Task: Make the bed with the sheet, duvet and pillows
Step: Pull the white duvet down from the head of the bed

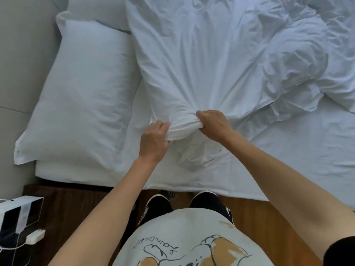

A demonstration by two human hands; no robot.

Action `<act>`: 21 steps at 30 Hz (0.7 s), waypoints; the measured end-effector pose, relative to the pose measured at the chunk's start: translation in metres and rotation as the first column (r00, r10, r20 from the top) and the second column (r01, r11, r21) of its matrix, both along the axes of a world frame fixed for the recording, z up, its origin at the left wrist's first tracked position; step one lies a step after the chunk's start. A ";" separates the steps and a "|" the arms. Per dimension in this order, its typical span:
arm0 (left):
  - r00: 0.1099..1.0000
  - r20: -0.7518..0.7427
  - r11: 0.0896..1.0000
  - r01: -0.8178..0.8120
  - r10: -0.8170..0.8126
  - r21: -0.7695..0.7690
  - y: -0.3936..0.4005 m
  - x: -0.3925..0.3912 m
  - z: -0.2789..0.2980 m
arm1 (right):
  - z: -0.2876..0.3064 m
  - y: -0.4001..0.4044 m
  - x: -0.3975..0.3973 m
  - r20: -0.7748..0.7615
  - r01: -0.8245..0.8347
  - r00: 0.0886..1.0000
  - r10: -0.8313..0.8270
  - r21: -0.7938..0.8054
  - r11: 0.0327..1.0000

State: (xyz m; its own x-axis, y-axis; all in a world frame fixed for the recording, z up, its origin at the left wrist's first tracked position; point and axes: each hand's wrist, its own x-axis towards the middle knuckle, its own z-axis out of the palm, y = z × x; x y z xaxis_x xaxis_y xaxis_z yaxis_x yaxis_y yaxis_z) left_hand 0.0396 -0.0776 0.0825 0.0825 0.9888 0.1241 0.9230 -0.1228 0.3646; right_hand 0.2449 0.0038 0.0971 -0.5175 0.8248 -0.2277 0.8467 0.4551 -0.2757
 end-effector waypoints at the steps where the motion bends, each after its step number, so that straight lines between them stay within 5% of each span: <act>1: 1.000 0.012 1.000 -0.014 0.015 -0.022 -0.005 0.001 -0.010 | 0.003 -0.002 0.002 0.026 -0.004 1.000 0.005 -0.026 1.000; 7: 0.947 0.134 0.924 -0.243 0.292 -0.294 -0.017 0.012 -0.064 | 0.034 -0.010 0.015 -0.126 0.099 0.986 -0.111 -0.102 0.990; 12: 0.926 0.222 0.926 -0.235 0.306 -0.296 0.012 0.013 -0.065 | 0.045 -0.027 0.029 -0.193 0.132 0.968 -0.157 -0.139 0.981; 21: 0.996 0.087 0.991 -0.018 0.007 0.133 0.067 -0.068 0.050 | 0.065 -0.038 0.021 -0.151 0.212 0.960 -0.235 -0.156 0.965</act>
State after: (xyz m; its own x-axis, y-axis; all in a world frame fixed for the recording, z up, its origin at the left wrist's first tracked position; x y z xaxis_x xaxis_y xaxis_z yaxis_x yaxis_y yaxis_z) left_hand -0.0282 -0.0105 0.1323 0.0535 0.9638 0.2610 0.8907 -0.1642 0.4239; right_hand 0.2663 -0.0344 0.1625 -0.3634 0.8908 -0.2727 0.8592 0.2074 -0.4678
